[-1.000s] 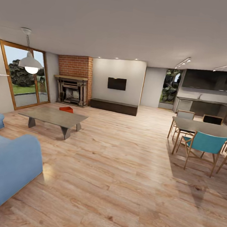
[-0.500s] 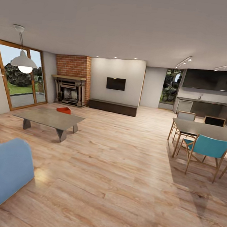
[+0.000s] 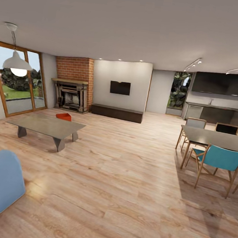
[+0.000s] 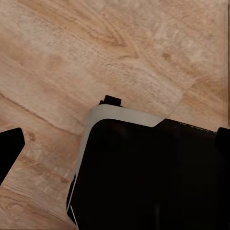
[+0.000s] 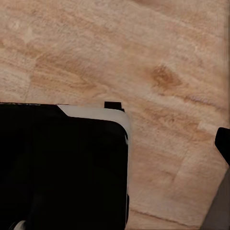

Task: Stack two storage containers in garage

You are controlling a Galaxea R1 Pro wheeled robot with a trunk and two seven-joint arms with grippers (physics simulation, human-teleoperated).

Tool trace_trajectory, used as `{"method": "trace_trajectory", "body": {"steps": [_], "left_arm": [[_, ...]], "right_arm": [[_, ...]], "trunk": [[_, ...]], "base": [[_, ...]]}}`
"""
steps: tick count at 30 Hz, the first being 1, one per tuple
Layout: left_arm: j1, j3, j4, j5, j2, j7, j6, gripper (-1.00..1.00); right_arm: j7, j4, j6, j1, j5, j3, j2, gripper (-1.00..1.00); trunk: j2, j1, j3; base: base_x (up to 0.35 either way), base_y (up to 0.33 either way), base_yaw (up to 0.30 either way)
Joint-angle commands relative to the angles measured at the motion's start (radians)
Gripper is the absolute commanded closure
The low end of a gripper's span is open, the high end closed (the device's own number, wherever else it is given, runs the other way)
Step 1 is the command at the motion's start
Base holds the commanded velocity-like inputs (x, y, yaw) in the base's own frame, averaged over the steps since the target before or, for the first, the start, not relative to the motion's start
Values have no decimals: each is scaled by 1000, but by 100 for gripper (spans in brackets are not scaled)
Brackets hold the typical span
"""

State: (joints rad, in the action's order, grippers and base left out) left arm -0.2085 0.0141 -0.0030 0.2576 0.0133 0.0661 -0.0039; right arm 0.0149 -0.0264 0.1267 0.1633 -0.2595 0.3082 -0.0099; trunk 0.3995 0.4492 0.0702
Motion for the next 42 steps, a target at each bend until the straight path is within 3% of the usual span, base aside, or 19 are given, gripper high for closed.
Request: {"method": "trace_trajectory", "body": {"steps": [1,42], "left_arm": [[0,1,0,3,0,2,0,-100],[0,1,0,6,0,3,0,-100]], "right_arm": [[0,-3,5,1,-9,9,0,-100],[0,-3,5,1,-7,9,1,-100]], "trunk": [[0,1,0],[0,1,0]], "base": [[315,-159,0],[315,-158,0]]}}
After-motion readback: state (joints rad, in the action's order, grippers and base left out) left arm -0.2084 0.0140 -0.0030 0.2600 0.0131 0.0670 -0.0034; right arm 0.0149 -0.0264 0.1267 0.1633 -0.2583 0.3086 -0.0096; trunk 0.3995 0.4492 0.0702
